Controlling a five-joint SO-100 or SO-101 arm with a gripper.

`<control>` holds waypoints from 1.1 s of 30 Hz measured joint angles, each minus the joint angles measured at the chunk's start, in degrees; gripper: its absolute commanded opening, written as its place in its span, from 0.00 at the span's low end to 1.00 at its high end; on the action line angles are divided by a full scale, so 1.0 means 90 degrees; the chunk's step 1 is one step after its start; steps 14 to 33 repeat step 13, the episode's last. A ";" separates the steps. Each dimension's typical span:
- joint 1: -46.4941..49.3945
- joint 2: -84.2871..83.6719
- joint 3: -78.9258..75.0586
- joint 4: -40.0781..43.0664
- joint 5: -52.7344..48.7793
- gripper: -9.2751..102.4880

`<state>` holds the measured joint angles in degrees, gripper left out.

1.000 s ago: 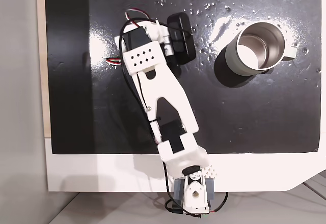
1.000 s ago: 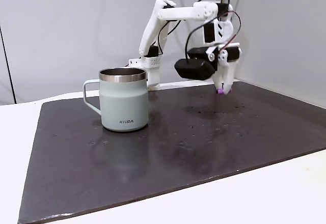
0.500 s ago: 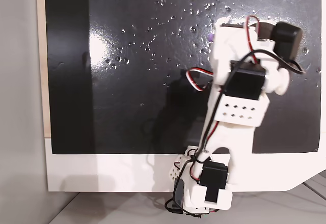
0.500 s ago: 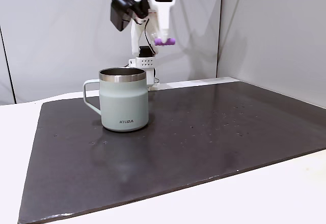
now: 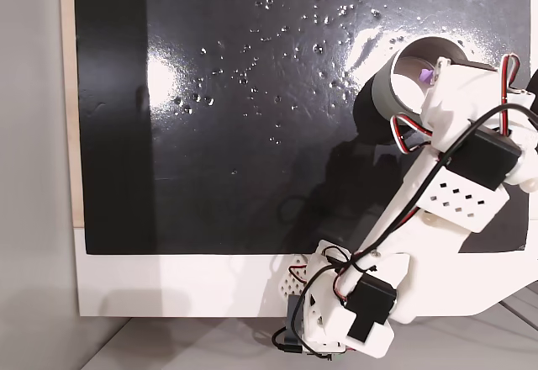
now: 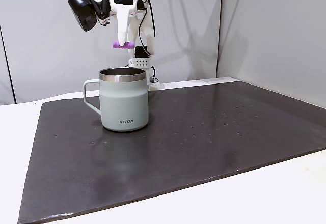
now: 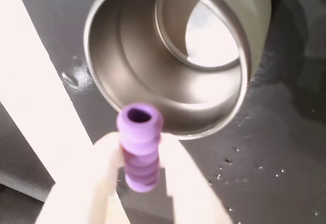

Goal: Grasp a pengrip and put it in the cup.

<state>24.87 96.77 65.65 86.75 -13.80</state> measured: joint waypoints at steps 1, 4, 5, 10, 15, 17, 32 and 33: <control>-0.0010 0.0000 0.0049 -0.0029 0.0000 0.15; -0.0010 0.0000 0.0166 -0.0078 0.0000 0.27; 0.0000 0.0000 0.0205 -0.0078 0.0000 0.28; 0.0000 0.0000 0.0225 -0.0088 0.0000 0.27; 0.0000 0.0000 0.0225 -0.0088 0.0000 0.27; 0.0000 0.0000 0.0225 -0.0088 0.0000 0.27; 0.0000 0.0000 0.0225 -0.0088 0.0000 0.27; 0.0000 0.0000 0.0225 -0.0088 0.0000 0.27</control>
